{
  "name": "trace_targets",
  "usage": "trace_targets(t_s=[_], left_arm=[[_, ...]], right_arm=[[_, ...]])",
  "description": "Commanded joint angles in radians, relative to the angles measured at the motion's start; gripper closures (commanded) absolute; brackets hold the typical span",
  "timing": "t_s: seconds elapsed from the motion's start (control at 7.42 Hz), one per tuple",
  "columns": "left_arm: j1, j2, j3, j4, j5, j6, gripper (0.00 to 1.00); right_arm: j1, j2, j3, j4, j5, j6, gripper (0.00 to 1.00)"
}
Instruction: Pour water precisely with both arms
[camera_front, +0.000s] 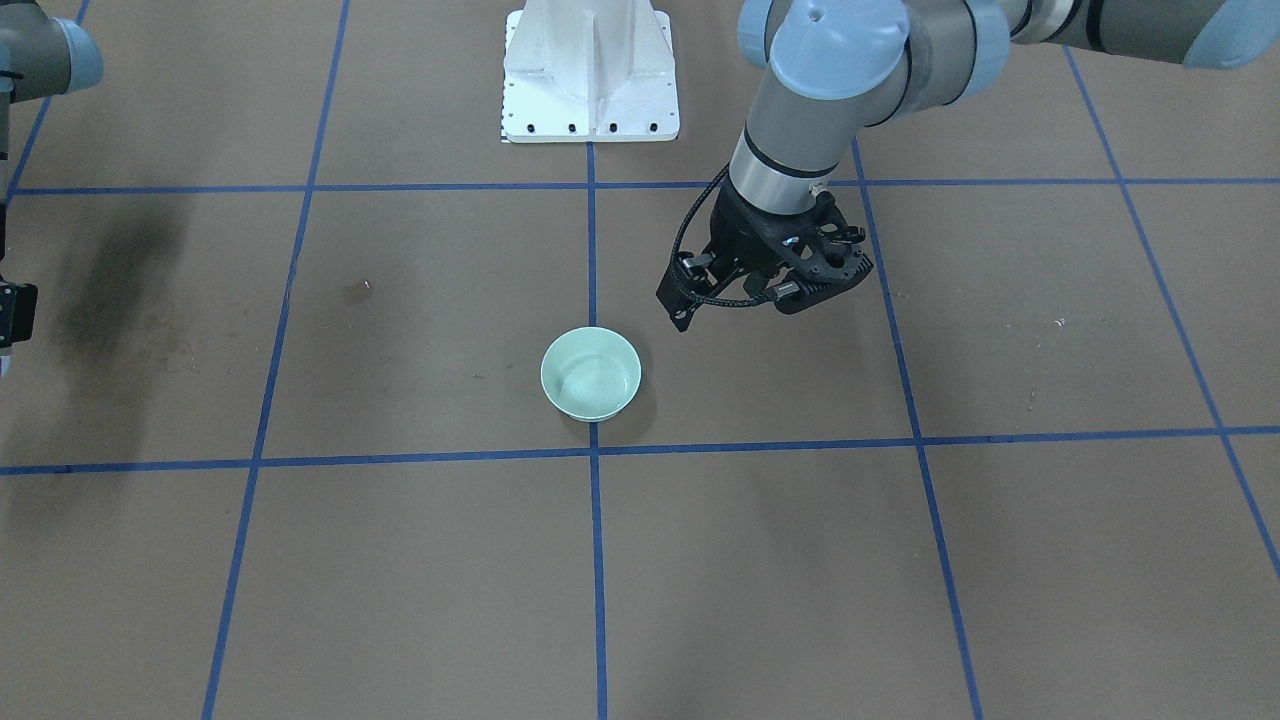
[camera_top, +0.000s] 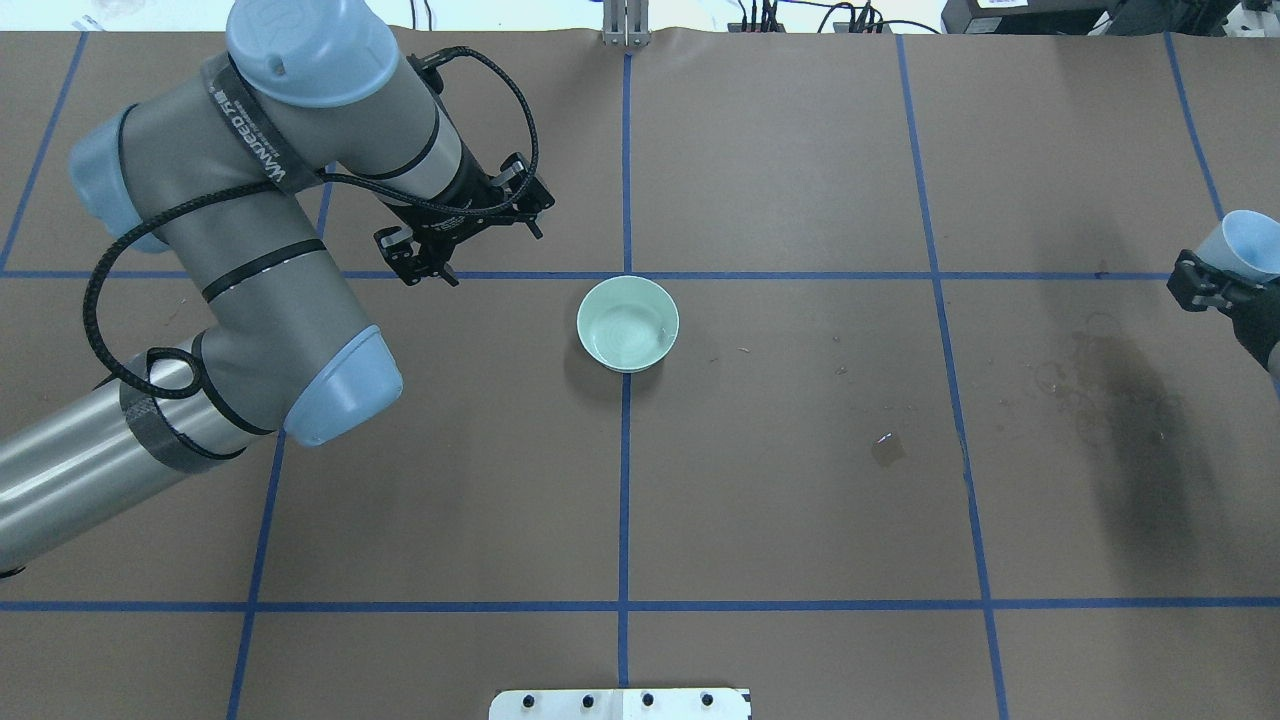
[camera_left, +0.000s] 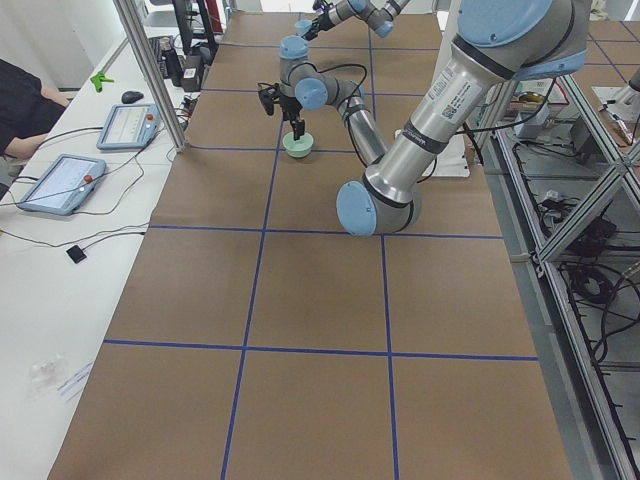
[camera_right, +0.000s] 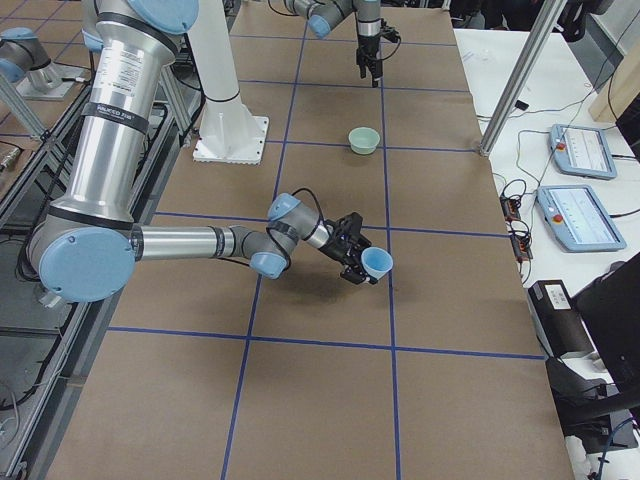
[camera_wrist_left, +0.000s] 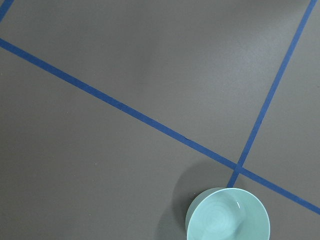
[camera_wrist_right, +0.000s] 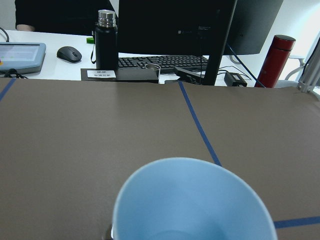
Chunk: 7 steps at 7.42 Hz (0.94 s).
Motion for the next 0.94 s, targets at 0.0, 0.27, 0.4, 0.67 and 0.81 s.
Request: trace_targets(t_s=[0.0,0.27,0.4,0.67,0.81], left_arm=[[-0.004,0.009,-0.022,-0.001,-0.004,0.02,0.0],[-0.004,0.133,-0.112,-0.004,0.003,0.125,0.0],[-0.004,0.17,-0.135,-0.006,0.003,0.149,0.0],[-0.014,0.216,-0.148,-0.007,0.006,0.234,0.0],[-0.015,0.271,-0.184,-0.007,0.007,0.303,0.0]], right_arm=[[0.089,0.085,0.02,0.005,0.136,-0.164,1.0],[0.119,0.151,0.069,0.027,0.169,-0.336,1.0],[0.119,0.185,0.084,0.056,0.181,-0.341,1.0],[0.129,0.266,0.095,0.058,0.416,-0.365,1.0],[0.128,0.336,0.078,0.045,0.53,-0.393,1.0]])
